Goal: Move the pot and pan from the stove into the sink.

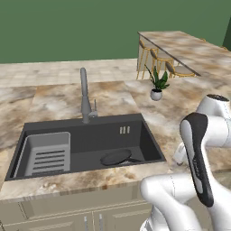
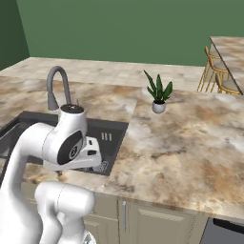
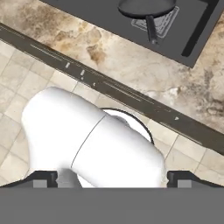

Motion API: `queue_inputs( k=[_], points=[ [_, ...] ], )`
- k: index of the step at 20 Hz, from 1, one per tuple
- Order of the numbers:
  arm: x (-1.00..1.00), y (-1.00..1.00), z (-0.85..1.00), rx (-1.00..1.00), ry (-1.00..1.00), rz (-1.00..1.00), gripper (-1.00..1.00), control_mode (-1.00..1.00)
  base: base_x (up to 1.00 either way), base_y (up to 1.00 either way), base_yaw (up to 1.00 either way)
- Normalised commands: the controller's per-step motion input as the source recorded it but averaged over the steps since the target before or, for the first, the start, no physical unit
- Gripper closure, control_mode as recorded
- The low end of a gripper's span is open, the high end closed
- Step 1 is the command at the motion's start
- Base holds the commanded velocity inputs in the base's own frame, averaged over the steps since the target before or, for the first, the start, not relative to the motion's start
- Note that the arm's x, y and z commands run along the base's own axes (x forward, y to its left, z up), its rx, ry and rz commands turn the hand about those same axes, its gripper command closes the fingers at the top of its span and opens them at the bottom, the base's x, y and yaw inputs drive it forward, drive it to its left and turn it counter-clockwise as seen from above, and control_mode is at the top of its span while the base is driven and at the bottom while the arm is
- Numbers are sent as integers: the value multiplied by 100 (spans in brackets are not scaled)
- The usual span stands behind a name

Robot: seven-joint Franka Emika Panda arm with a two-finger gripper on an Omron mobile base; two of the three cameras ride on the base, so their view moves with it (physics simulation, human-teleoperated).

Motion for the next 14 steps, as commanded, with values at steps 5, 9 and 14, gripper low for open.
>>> queue_inputs(
  k=[5, 9, 14],
  points=[
    [-71, -16, 0, 0, -33, 1, -100, -100, 0, 0, 0],
    [-18, -8, 0, 0, -50, -3, -100, -100, 0, 0, 0],
    [-3, 0, 0, 1, -9, 0, -100, -100, 0, 0, 0]
  ],
)
